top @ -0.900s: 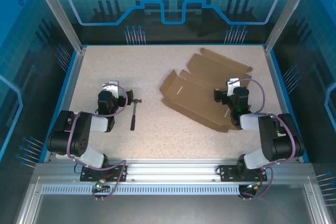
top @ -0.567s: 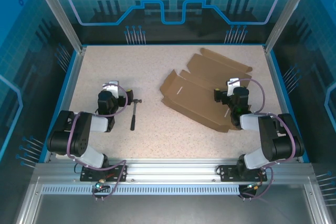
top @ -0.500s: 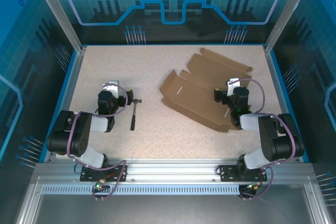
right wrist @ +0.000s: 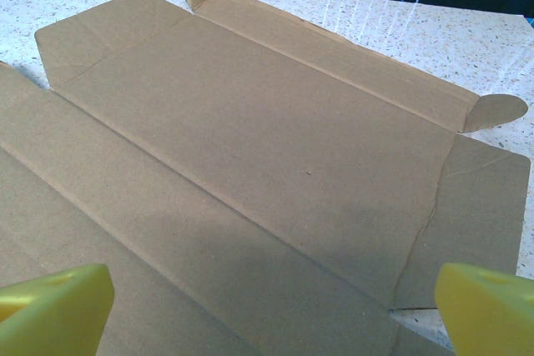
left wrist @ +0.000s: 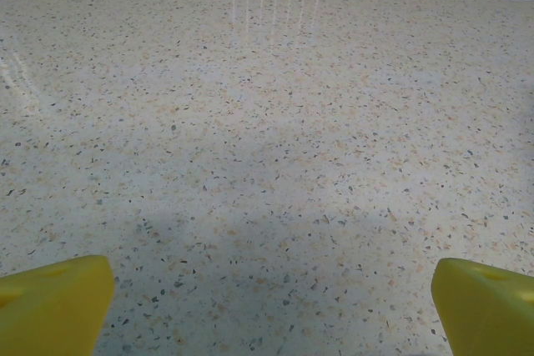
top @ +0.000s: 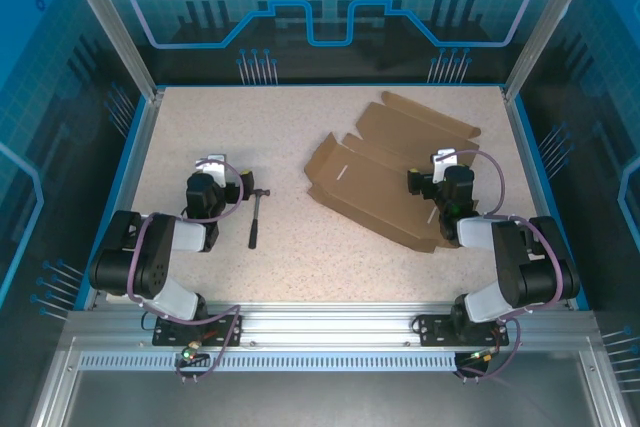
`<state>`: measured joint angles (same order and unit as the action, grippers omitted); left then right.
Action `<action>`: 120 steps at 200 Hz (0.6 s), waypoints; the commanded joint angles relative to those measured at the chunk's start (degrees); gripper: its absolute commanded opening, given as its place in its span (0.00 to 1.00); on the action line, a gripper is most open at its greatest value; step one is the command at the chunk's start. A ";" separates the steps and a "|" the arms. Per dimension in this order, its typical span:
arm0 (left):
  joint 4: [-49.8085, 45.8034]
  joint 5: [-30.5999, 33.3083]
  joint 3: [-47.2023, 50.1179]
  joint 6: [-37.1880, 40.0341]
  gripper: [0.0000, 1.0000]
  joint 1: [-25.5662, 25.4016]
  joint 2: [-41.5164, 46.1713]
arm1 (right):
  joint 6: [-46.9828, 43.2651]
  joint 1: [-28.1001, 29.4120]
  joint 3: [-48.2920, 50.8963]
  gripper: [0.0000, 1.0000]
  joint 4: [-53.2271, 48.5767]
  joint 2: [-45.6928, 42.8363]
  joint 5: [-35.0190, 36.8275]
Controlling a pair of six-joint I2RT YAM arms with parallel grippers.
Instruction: Fold the paper box
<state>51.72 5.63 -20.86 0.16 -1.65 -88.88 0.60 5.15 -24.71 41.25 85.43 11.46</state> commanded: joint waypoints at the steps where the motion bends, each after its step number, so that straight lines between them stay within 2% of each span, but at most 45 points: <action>1: 0.67 -1.32 -1.08 0.73 0.99 0.62 0.10 | 0.50 -0.36 0.19 1.00 2.08 0.35 -0.48; 62: 0.71 -1.32 -1.09 0.80 0.99 0.64 0.11 | 0.53 -0.35 0.24 1.00 2.08 0.35 -0.48; 91: 2.28 1.23 0.48 -0.15 0.99 0.67 2.34 | 0.46 -0.34 0.33 1.00 2.23 0.28 -0.43; 109: -6.12 2.75 -0.74 -0.59 0.99 0.68 9.59 | 0.88 0.72 -0.45 1.00 -0.80 -2.13 4.04; 120: -14.67 3.33 -3.27 -1.82 0.99 0.68 14.65 | 2.18 1.34 -2.63 1.00 -8.05 -6.10 8.03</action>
<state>47.94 6.66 -20.75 -0.03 -1.61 -84.09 0.64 5.32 -24.73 40.53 84.93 12.84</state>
